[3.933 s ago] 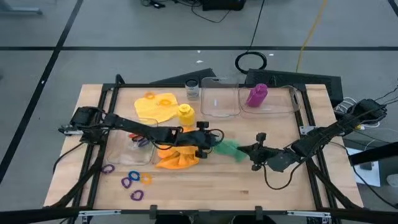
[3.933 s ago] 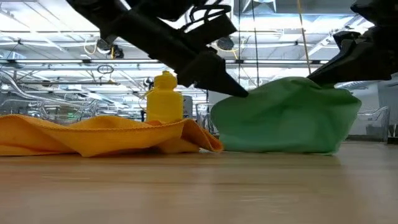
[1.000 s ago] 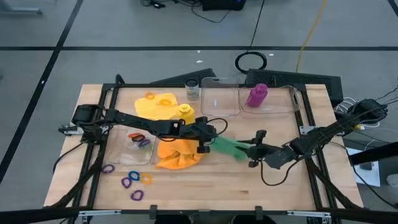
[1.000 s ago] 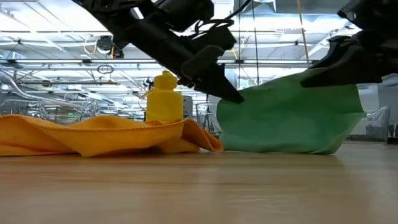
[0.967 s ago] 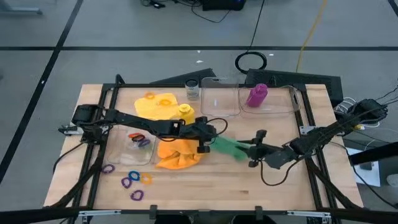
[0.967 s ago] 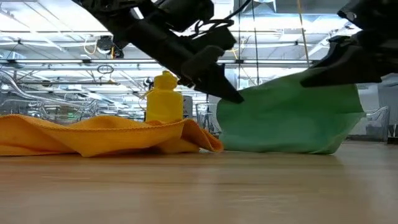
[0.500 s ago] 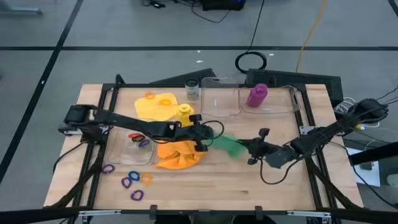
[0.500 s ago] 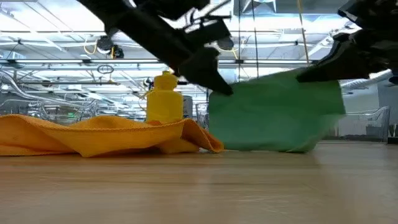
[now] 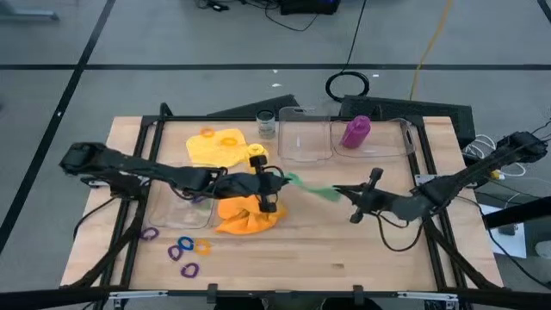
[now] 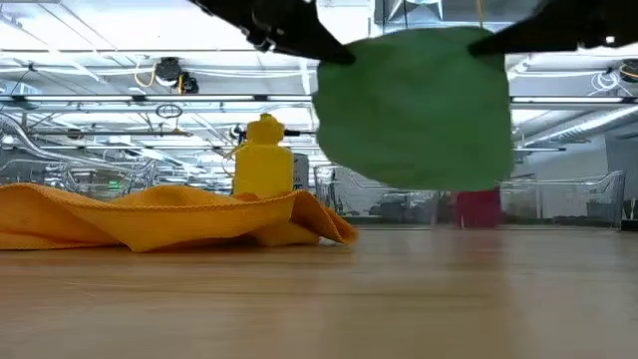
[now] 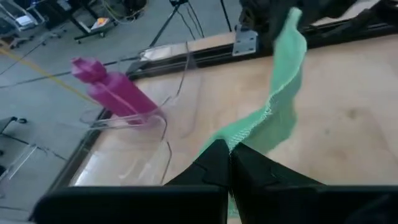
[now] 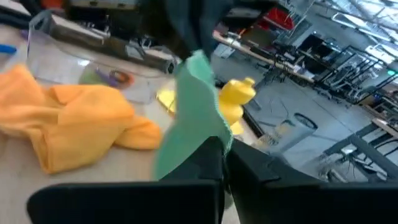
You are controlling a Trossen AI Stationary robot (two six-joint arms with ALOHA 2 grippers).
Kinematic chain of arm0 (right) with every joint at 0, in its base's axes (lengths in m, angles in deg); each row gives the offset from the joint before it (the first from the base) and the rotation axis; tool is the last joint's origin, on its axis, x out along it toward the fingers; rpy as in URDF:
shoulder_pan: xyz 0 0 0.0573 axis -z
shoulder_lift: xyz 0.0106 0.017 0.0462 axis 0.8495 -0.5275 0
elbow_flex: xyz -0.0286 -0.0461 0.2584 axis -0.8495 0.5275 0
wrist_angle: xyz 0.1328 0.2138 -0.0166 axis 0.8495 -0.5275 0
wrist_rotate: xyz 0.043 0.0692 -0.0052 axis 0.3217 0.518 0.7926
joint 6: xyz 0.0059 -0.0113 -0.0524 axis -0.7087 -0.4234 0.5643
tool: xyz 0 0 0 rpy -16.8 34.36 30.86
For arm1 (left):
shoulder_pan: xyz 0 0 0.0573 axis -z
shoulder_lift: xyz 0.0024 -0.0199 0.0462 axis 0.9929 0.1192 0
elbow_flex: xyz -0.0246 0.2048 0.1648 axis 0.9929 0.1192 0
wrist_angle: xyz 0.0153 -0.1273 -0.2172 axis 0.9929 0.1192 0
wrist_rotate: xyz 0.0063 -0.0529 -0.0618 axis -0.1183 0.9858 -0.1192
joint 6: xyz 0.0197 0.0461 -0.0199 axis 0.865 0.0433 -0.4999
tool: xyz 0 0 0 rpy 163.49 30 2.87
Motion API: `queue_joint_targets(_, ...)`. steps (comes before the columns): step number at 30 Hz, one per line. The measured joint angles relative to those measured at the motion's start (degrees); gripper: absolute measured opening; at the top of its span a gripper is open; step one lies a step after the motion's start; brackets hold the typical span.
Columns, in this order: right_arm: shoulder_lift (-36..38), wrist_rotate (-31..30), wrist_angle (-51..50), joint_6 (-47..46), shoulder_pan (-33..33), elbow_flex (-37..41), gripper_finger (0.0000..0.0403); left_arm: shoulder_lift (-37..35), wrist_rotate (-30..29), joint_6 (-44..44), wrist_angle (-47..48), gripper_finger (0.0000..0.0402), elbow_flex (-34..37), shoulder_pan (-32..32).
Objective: Pick & Place Sports Items
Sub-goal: Fold the green towel
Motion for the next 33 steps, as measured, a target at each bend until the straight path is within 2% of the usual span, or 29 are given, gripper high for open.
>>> queue_joint_targets(5, -0.18, 5.75, -0.04, -1.34, -0.01, -1.23, 0.0000, 0.00, 0.05, -2.44, -1.47, 0.0000, 0.00, 0.84)
queue_joint_targets(7, -0.75, 6.31, -0.13, -2.87, -0.15, -1.42, 0.0000, 0.00, 0.02, -3.60, -1.86, 0.0000, 0.00, 1.23)
queue_joint_targets(18, -3.85, 5.86, -0.85, -13.15, -5.90, -1.43, 0.0000, 0.23, 1.65, -11.86, -1.51, 0.0000, 0.00, 4.60)
queue_joint_targets(24, -5.75, 5.89, -0.89, -20.99, -9.42, -1.45, 0.0000, 3.88, 1.84, -16.40, -2.79, 0.0000, 0.00, 6.45)
queue_joint_targets(30, -7.62, 6.07, -0.48, -27.84, -11.69, -1.45, 0.0000, 5.79, 5.98, -22.04, -5.96, 0.0000, 0.00, 6.73)
queue_joint_targets(33, -7.52, 5.81, -0.79, -28.43, -12.01, -1.45, 0.0000, 5.75, 6.52, -23.40, -6.58, 0.0000, 0.00, 6.11)
